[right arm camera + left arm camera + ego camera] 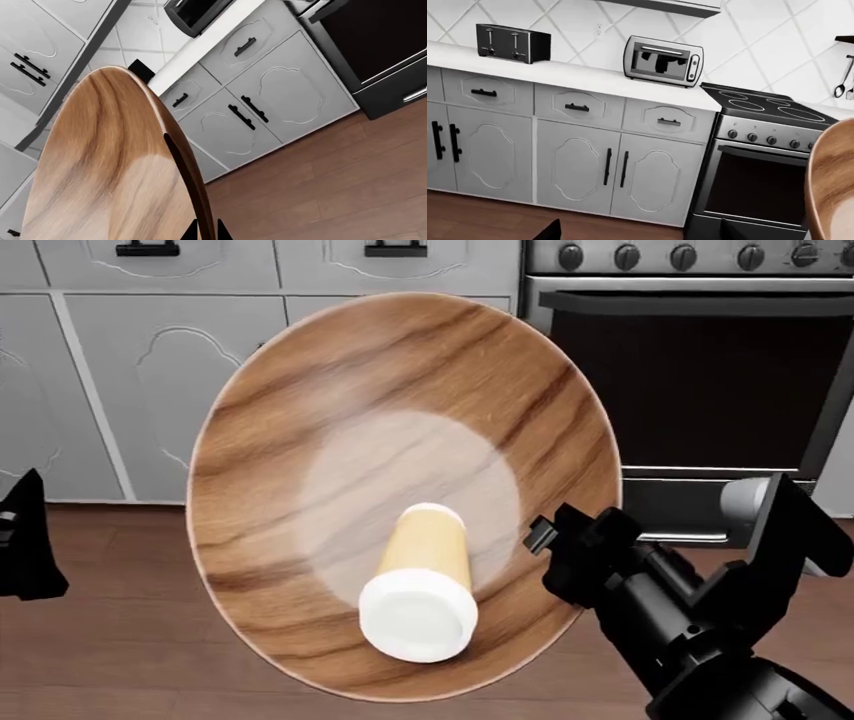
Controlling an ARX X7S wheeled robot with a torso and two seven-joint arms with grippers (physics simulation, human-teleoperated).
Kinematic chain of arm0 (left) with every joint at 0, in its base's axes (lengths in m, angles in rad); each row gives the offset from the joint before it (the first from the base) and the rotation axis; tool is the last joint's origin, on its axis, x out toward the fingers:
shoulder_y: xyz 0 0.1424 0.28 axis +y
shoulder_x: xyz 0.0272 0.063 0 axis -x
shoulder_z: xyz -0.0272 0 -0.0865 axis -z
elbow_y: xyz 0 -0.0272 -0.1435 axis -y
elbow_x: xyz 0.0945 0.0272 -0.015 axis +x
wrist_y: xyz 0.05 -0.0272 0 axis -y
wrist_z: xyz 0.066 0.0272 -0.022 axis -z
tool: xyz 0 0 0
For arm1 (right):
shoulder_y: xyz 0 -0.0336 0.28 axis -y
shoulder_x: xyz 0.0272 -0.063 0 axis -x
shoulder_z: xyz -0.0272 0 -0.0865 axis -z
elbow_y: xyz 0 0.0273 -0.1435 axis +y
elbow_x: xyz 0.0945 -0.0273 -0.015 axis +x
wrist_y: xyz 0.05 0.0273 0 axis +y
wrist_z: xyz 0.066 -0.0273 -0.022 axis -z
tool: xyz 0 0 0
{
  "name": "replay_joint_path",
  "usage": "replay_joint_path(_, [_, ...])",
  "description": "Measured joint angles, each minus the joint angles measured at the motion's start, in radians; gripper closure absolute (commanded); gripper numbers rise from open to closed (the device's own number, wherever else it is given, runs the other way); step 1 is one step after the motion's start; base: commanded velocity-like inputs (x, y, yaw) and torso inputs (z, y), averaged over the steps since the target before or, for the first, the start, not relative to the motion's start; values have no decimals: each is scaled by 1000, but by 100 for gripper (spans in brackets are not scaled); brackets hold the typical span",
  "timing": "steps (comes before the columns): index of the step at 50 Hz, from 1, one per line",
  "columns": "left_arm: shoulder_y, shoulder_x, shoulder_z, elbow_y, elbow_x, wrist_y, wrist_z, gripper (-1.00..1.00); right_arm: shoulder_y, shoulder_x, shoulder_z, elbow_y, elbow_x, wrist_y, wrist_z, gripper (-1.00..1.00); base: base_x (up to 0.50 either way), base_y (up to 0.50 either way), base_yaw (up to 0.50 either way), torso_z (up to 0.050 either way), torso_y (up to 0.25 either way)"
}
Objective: Place the cup inside the bowl on the dining table and move the bowl to any counter.
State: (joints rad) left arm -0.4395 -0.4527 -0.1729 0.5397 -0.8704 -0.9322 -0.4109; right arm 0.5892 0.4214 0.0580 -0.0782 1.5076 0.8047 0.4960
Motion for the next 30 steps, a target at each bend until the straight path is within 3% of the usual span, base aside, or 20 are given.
replay_joint_path(30, [1,-6,9,-3,-6,10,-2,-100,-11,6,-4,-11,7,-9,2,100,431,418,0,0,1])
